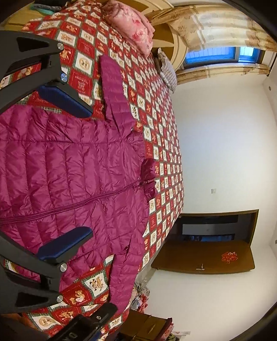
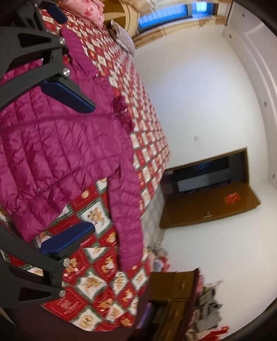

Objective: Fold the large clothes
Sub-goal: 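Grasp the cuff of a jacket sleeve with the right gripper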

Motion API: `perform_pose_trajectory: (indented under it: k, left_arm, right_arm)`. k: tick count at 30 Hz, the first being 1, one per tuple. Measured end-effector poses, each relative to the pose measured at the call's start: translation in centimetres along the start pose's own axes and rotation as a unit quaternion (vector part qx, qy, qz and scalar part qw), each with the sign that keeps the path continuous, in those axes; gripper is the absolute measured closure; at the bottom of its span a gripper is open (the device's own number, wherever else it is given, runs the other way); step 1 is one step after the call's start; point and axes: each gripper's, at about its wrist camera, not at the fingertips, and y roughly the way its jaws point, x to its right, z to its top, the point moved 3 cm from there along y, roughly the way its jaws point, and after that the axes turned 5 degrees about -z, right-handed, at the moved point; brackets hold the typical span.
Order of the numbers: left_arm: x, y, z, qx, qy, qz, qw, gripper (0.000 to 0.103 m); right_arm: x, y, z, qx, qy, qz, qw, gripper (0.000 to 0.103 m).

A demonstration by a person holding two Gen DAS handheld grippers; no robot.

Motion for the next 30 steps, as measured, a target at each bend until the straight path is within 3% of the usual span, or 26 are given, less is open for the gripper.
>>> perform_pose_trajectory:
  k: [3, 6, 13, 15, 17, 20, 22, 23, 28, 29, 30]
  left_arm:
    - [-0.8, 2.1, -0.3, -0.011, -0.007, -0.018, 0.9997, 0.001]
    - [-2.5, 5.2, -0.3, -0.04, -0.018, -0.025, 0.9987, 0.001]
    - [-8.0, 10.9, 2.3, -0.047, -0.05, 0.038, 0.9969, 0.001]
    - [-9.3, 12.8, 3.0, -0.04, -0.061, 0.063, 0.9953, 0.001]
    - [-10.2, 14.8, 3.4, -0.04, -0.064, 0.078, 0.9941, 0.001]
    - [-11.3, 18.3, 2.8, -0.07, -0.058, 0.085, 0.9923, 0.001]
    - [-11.4, 19.7, 2.4, -0.085, -0.055, 0.089, 0.9908, 0.001]
    - [-11.8, 20.6, 2.0, -0.095, -0.052, 0.1, 0.9891, 0.001]
    - [-12.5, 22.5, 1.3, -0.093, -0.039, 0.119, 0.9877, 0.001]
    - [-12.6, 22.7, 1.2, -0.09, -0.038, 0.119, 0.9881, 0.001]
    - [-12.7, 23.0, 1.0, -0.085, -0.035, 0.119, 0.9887, 0.001]
  right_arm:
    - [2.5, 2.6, -0.2, -0.036, 0.027, -0.02, 0.999, 0.0]
    - [6.4, 4.3, 0.9, -0.041, 0.078, -0.051, 0.995, 0.0]
    - [17.8, 9.5, 6.5, -0.034, 0.176, -0.173, 0.968, 0.0]
    - [21.1, 12.9, 7.6, -0.068, 0.202, -0.193, 0.958, 0.008]
    - [23.0, 15.7, 7.7, -0.097, 0.23, -0.181, 0.951, 0.015]
    - [23.9, 18.6, 7.0, -0.133, 0.254, -0.17, 0.943, 0.022]
    - [23.6, 20.6, 6.4, -0.15, 0.248, -0.165, 0.943, 0.036]
    - [23.4, 21.4, 6.2, -0.155, 0.239, -0.168, 0.944, 0.037]
    - [22.5, 23.0, 5.8, -0.157, 0.182, -0.204, 0.949, 0.041]
    - [22.6, 23.1, 5.7, -0.157, 0.174, -0.211, 0.949, 0.043]
    - [22.4, 23.1, 5.7, -0.157, 0.159, -0.224, 0.949, 0.053]
